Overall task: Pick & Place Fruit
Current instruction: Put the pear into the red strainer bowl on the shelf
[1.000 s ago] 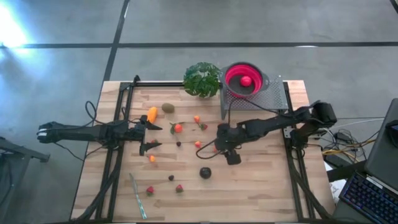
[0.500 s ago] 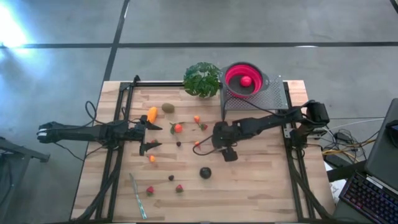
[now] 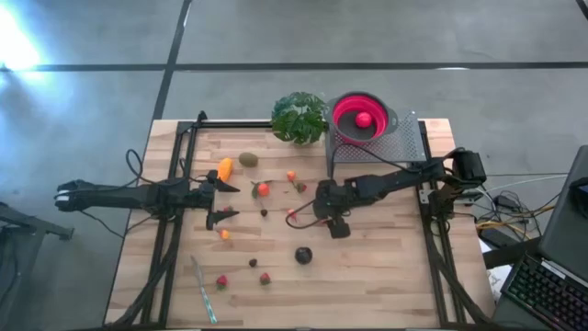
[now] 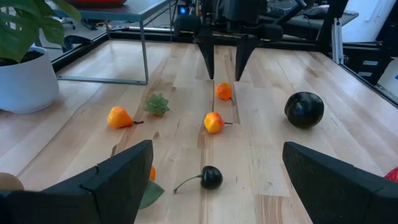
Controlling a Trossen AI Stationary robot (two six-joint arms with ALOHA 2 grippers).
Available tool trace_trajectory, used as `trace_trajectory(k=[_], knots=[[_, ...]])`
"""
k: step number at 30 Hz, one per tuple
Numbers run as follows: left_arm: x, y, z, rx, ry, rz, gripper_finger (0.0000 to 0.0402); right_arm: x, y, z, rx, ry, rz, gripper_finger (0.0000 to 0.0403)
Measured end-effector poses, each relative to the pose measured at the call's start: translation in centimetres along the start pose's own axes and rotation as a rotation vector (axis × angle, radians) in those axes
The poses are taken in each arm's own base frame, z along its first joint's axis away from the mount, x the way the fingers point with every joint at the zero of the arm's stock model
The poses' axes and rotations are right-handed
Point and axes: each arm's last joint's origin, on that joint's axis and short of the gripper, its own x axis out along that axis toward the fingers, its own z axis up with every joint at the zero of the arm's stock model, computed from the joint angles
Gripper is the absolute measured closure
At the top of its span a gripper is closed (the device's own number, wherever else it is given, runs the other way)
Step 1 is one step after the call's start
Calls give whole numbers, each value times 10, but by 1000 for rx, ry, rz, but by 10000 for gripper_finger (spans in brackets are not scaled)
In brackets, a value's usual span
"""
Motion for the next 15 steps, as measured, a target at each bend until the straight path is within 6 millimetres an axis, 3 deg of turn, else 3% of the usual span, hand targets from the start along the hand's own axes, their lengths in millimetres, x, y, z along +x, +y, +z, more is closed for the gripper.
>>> trace_trajectory(k=[15], knots=[[0, 0, 0, 0, 0, 0, 37, 11, 2, -13, 22, -40, -3, 153]])
